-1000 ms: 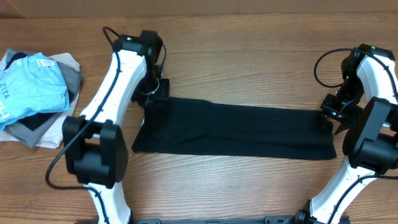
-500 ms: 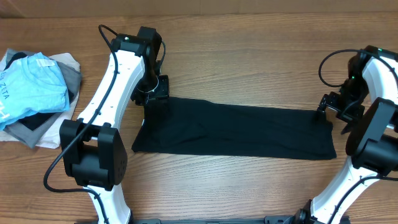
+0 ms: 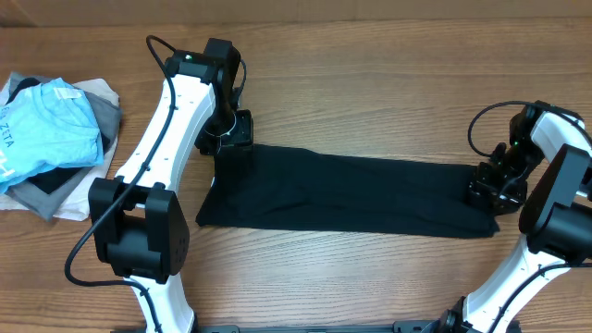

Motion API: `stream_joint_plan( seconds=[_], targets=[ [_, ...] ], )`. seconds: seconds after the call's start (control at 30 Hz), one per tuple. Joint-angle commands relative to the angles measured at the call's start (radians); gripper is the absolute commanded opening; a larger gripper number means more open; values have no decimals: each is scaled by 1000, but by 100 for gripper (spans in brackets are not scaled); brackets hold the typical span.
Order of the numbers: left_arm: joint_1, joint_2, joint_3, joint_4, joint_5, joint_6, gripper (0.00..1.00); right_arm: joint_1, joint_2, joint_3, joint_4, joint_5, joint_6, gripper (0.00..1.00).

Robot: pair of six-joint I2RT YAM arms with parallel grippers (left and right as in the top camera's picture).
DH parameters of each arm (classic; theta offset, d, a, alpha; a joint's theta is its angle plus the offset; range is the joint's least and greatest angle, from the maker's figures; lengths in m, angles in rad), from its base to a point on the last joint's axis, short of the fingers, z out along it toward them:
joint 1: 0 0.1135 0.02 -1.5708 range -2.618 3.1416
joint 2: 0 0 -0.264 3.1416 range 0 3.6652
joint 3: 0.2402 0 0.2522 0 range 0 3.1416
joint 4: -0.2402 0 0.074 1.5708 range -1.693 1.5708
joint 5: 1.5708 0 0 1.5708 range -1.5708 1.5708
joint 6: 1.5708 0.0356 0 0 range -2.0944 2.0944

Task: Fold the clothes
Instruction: 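Grasp the strip's right end with the right gripper, then fold the right end leftward over the strip with the right gripper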

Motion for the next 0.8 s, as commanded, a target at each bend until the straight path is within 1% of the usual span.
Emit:
stream_joint_plan(
  seconds=[0.0, 0.1, 0.2, 0.33, 0.47, 0.57, 0.67, 0.77],
  targets=[
    [4, -13, 16, 2, -6, -10, 56, -4, -15, -19, 17, -23, 0, 4],
    [4, -13, 16, 1, -6, -8, 56, -4, -15, 1, 15, -34, 14, 4],
    [16, -13, 17, 0, -5, -5, 56, -5, -15, 72, -10, -68, 13, 4],
    [55, -13, 17, -4, 0, -5, 56, 0, -16, 231, -108, -80, 14, 4],
    [72, -13, 17, -4, 0, -2, 56, 37, -45, 292, -163, -135, 13, 4],
    [73, -13, 17, -16, 6, -3, 56, 99, -77, 292, -179, -135, 13, 4],
    [71, -13, 17, -24, 25, -3, 56, 204, -104, 292, -188, -134, 14, 4],
    [70, -13, 17, -27, 28, -5, 56, 338, -105, 290, -180, -135, 37, 4]
  ],
)
